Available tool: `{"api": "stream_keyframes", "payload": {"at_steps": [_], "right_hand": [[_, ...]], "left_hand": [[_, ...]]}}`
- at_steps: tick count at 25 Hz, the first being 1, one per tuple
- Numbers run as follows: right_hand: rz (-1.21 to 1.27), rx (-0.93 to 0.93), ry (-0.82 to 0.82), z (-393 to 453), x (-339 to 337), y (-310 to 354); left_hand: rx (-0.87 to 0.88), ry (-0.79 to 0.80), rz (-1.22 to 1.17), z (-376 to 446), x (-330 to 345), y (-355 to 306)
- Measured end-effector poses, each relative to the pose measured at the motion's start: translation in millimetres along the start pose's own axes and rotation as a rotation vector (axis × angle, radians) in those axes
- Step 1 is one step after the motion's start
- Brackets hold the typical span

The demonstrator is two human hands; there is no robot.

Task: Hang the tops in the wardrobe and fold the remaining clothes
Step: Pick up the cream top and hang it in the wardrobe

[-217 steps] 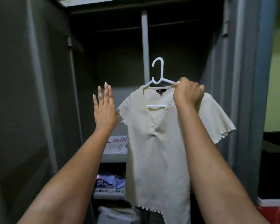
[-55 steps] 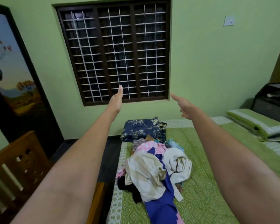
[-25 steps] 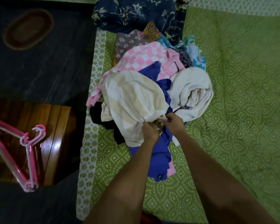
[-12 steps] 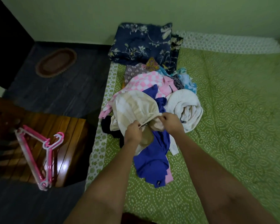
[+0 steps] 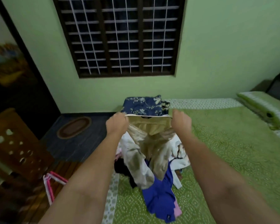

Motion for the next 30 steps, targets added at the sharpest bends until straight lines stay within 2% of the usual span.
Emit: {"api": "stream_keyframes", "payload": {"at_steps": [2, 3, 7, 10, 12, 14, 18, 20, 22, 25, 27, 30], "right_hand": [[-0.011, 0.03, 0.074, -10.0, -34.5, -4.5], [-0.042, 0.042, 0.155, -18.9, -46.8, -5.5], [-0.182, 0.111, 0.547, -75.4, -75.9, -11.4], [-0.18, 0.251, 0.729, -123.5, -104.8, -12.5], [-0.175, 0.28, 0.756, -133.9, -114.5, -15.8], [-0.058, 0.335, 0.685, -124.0, -118.8, -19.9], [0.078, 0.439, 0.66, -90.1, -97.7, -39.0], [0.167, 0.516, 0.701, -74.0, -60.6, -50.3], [0.245, 0.567, 0.696, -58.8, -20.3, -55.6], [0.382, 0.492, 0.542, -22.2, 30.9, -47.8], [0.539, 0.513, 0.442, -5.8, 52.7, -48.1], [0.499, 0.53, 0.527, 2.2, 91.3, -54.4]], "left_hand": [[0.043, 0.011, 0.018, -6.0, -37.8, 1.1], [0.057, 0.073, 0.035, -9.2, -47.5, 4.7], [0.135, 0.603, 0.039, -52.1, -54.8, 19.0], [0.115, 0.74, -0.056, -86.0, -72.7, 16.0], [0.069, 0.744, -0.183, -89.9, -82.0, 9.5], [-0.008, 0.676, -0.313, -73.5, -83.0, 3.1], [-0.067, 0.513, -0.372, -35.9, -65.2, -17.7], [-0.125, 0.481, -0.358, -22.7, -35.1, -25.9], [-0.187, 0.522, -0.35, -14.5, 10.2, -34.5], [-0.223, 0.466, -0.411, 2.7, 80.9, -52.1], [-0.232, 0.442, -0.519, 9.1, 115.9, -63.7], [-0.316, 0.535, -0.604, 0.8, 153.3, -50.1]]}}
Point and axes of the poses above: each hand's wrist, its own z-axis towards the middle knuckle, its own x-axis out of the palm, y = z × x, the point moved 6 cm from there along z, towards the middle knuckle, and after that the axes turned 7 degrees about -y, right-handed, at the moved point
